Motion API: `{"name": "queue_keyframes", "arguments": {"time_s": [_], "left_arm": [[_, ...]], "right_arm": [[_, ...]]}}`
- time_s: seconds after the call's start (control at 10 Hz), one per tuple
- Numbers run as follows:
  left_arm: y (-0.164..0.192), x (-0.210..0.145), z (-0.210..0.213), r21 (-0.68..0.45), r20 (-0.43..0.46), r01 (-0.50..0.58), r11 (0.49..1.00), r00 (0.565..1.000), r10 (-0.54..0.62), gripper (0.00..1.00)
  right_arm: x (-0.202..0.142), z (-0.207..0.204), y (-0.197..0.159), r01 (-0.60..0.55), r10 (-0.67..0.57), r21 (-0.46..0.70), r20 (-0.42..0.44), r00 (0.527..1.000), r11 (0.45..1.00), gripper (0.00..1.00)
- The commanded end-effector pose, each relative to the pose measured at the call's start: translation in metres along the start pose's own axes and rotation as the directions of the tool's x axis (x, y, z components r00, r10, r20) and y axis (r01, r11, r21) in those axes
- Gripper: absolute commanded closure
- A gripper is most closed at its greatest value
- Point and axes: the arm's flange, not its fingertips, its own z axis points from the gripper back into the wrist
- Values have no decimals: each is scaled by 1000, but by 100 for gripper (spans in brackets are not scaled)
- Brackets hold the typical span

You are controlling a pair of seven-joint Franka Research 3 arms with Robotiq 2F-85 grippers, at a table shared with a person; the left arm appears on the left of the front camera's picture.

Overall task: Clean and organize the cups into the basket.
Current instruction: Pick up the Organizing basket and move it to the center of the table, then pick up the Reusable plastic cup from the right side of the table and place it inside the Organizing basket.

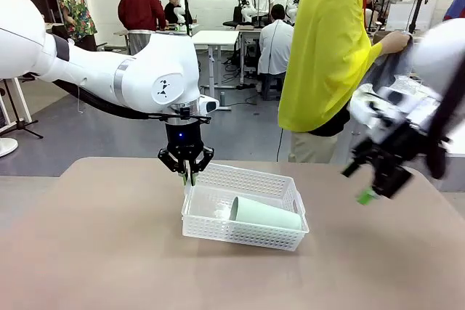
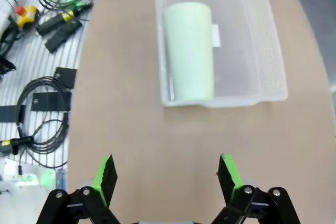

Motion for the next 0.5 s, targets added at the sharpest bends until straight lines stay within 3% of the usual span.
{"name": "queue_keyframes", "arguments": {"time_s": [0.0, 0.2, 0.4], "left_arm": [[0, -1, -1, 3, -2, 4, 1000, 1000, -4, 100], [0, -1, -1, 3, -2, 4, 1000, 1000, -4, 100], [0, -1, -1, 3, -2, 4, 1000, 1000, -4, 100]], "right_arm": [[-49, 19, 18, -18, 21, -18, 172, 985, 1000, 0], [-100, 46, 27, 46, -23, -62, 330, 944, 997, 0], [-139, 64, 28, 99, -63, -67, 407, 911, 993, 0]]}}
